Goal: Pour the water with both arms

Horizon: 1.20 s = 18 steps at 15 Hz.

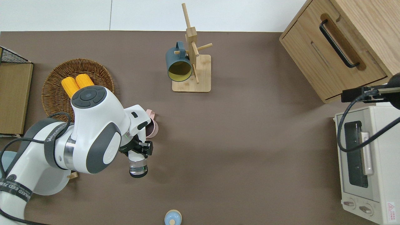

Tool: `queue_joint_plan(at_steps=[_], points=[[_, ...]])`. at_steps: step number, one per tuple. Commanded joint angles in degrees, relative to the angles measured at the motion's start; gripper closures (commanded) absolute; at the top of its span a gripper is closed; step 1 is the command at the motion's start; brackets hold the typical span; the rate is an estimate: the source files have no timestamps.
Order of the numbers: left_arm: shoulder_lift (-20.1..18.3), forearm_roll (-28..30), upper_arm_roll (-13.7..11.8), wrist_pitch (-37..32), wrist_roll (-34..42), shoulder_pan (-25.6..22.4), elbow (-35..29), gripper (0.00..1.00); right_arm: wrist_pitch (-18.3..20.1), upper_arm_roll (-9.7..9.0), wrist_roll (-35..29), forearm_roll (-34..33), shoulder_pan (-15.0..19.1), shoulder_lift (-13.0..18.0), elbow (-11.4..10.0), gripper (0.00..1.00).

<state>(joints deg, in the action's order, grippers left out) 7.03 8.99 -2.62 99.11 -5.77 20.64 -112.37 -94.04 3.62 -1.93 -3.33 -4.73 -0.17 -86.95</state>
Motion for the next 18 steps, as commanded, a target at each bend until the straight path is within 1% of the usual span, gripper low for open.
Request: queue_joint_plan(at_steps=[1,2,4,6,7,9,12,14,16,18], points=[[1.8,0.4,0.1,-4.0,0.1,-0.4,3.6,1.00,3.9,0.16,1.4,1.6,0.7,0.5,2.3,0.017],[1.9,0.4,0.1,-4.1,0.1,-0.4,3.6,1.00,4.5,0.16,1.3,2.6,1.1,0.5,2.7,0.017],[2.0,0.4,0.1,-4.5,0.0,-0.4,3.6,1.00,4.6,-0.02,1.3,2.8,1.8,0.5,2.8,0.017],[1.9,0.4,0.1,-5.3,0.1,-0.4,3.6,1.00,4.6,-1.15,1.0,3.5,3.5,0.3,3.6,0.017],[1.8,0.4,0.1,-5.9,0.1,-0.4,3.7,1.00,4.6,-1.34,1.0,3.4,3.8,0.3,3.5,0.017],[2.1,0.5,0.1,-8.6,0.1,-0.7,6.1,1.00,4.6,-1.43,1.0,3.5,3.3,0.3,3.5,0.017],[4.2,0.8,0.1,-11.1,-0.1,-1.2,9.2,1.00,4.5,-1.51,0.9,3.5,2.6,-0.1,3.5,0.017],[5.6,0.4,0.1,-12.4,0.0,-1.2,10.7,1.00,4.6,-1.69,0.9,3.6,2.6,-0.1,3.5,0.017],[7.8,0.5,0.1,-13.9,0.1,-1.3,13.2,1.00,4.6,-1.78,0.9,3.9,2.6,-0.1,3.5,0.017],[9.0,0.7,0.1,-15.2,0.0,-1.2,14.9,1.00,4.6,-1.78,0.9,3.9,2.5,-0.1,3.6,0.017]])
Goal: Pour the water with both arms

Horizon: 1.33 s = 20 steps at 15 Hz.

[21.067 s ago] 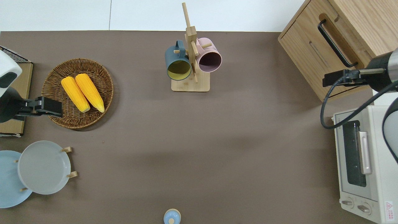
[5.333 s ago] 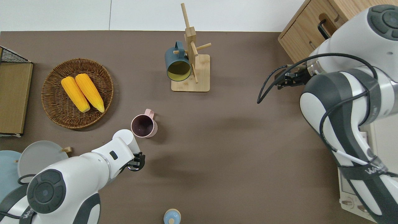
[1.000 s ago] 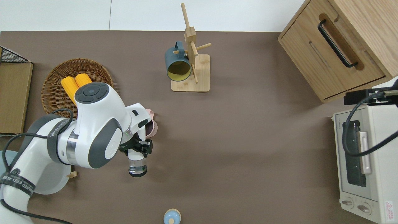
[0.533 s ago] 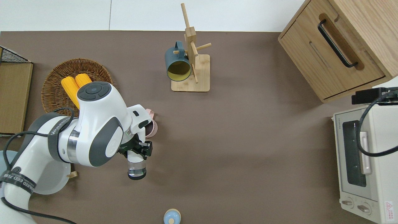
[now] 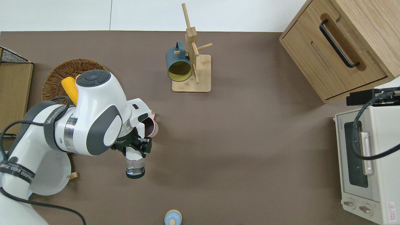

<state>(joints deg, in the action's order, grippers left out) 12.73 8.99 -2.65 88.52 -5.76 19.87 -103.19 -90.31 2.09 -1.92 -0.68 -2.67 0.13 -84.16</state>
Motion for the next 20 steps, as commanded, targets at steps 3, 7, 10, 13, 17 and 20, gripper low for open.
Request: queue_joint_plan(at_steps=[3,7,10,13,17,20], points=[[3.8,0.3,0.1,-4.8,0.2,-0.5,5.8,1.00,0.8,-0.25,0.9,1.2,0.6,-0.4,0.7,0.017],[4.3,0.4,0.1,-7.5,0.3,-0.5,6.9,1.00,0.8,-0.25,0.9,1.2,0.6,-0.4,0.7,0.017],[4.4,0.5,0.1,-9.1,0.4,-1.2,8.2,1.00,0.8,-0.25,0.9,1.2,0.6,-0.4,0.7,0.017],[4.4,0.5,0.1,-11.1,0.4,-1.2,9.6,1.00,0.8,-0.25,0.9,1.2,0.6,-0.4,0.7,0.017],[8.2,0.5,0.1,-10.9,0.1,-1.1,11.0,1.00,0.8,-0.25,0.9,1.2,0.6,-0.4,0.7,0.017],[8.1,0.4,0.1,-12.6,0.2,-1.1,12.5,1.00,0.8,-0.25,0.9,1.2,0.6,-0.4,0.7,0.017]])
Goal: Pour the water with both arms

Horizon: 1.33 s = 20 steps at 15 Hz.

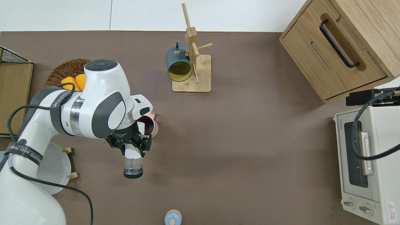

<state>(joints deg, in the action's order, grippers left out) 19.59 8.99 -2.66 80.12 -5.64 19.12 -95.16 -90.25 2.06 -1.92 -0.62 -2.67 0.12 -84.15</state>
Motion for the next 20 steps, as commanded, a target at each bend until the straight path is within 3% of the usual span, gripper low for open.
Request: queue_joint_plan(at_steps=[1,5,9,20], points=[[1.2,0.4,0.1,-4.7,0.1,-0.4,4.7,1.00,0.8,-0.22,0.9,1.2,0.5,-0.4,0.7,0.017],[1.3,0.4,0.1,-5.0,0.2,-0.4,4.7,1.00,0.8,-0.22,0.9,1.2,0.6,-0.4,0.7,0.017],[1.2,0.2,0.1,-9.5,-0.1,-0.4,7.0,1.00,0.8,-0.22,0.9,1.2,0.6,-0.4,0.7,0.017],[1.3,0.1,0.2,-9.6,-0.2,-0.3,6.9,1.00,0.8,-0.22,0.9,1.2,0.6,-0.4,0.7,0.017]])
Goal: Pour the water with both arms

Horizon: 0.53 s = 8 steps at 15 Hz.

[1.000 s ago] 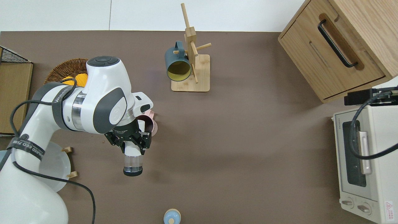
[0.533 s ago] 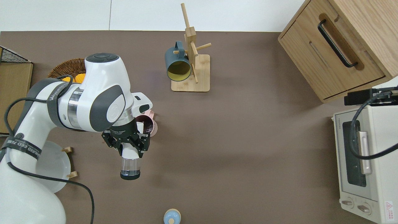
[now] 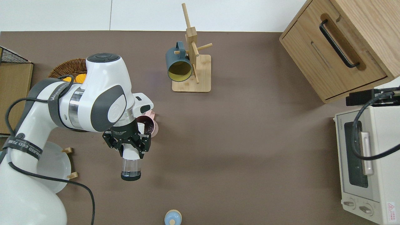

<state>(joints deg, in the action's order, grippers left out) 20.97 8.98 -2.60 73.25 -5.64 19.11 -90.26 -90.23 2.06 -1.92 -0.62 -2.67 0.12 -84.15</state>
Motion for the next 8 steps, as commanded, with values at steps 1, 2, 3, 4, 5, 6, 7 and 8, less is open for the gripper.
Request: queue_joint_plan(at_steps=[1,2,3,4,5,6,7,8], points=[[-0.1,0.1,0.1,-2.8,-0.3,-0.3,2.0,1.00,0.8,-0.22,0.9,1.1,0.6,-0.4,0.7,0.017],[-0.2,0.1,0.1,-2.8,-0.4,-0.2,2.0,1.00,0.8,-0.22,0.9,1.1,0.6,-0.4,0.7,0.017],[-0.5,0.1,0.0,-2.8,-0.4,-0.2,2.0,1.00,0.8,-0.22,0.9,1.1,0.6,-0.4,0.7,0.017],[-0.7,0.2,0.0,-2.9,-0.5,-0.2,2.0,1.00,0.8,-0.22,0.9,1.1,0.6,-0.4,0.7,0.017],[-0.8,0.2,0.0,-2.9,-0.6,-0.2,2.0,1.00,0.8,-0.22,0.9,1.1,0.6,-0.4,0.7,0.017],[-0.8,0.2,0.0,-3.0,-0.7,-0.2,1.9,1.00,0.8,-0.22,0.9,1.1,0.6,-0.4,0.7,0.017],[-0.9,0.2,0.0,-3.3,-0.7,-0.2,1.9,1.00,0.8,-0.22,0.9,1.1,0.6,-0.4,0.7,0.017],[-1.1,0.2,0.0,-3.3,-0.7,-0.2,1.8,1.00,0.8,-0.22,0.9,1.1,0.6,-0.4,0.7,0.017]])
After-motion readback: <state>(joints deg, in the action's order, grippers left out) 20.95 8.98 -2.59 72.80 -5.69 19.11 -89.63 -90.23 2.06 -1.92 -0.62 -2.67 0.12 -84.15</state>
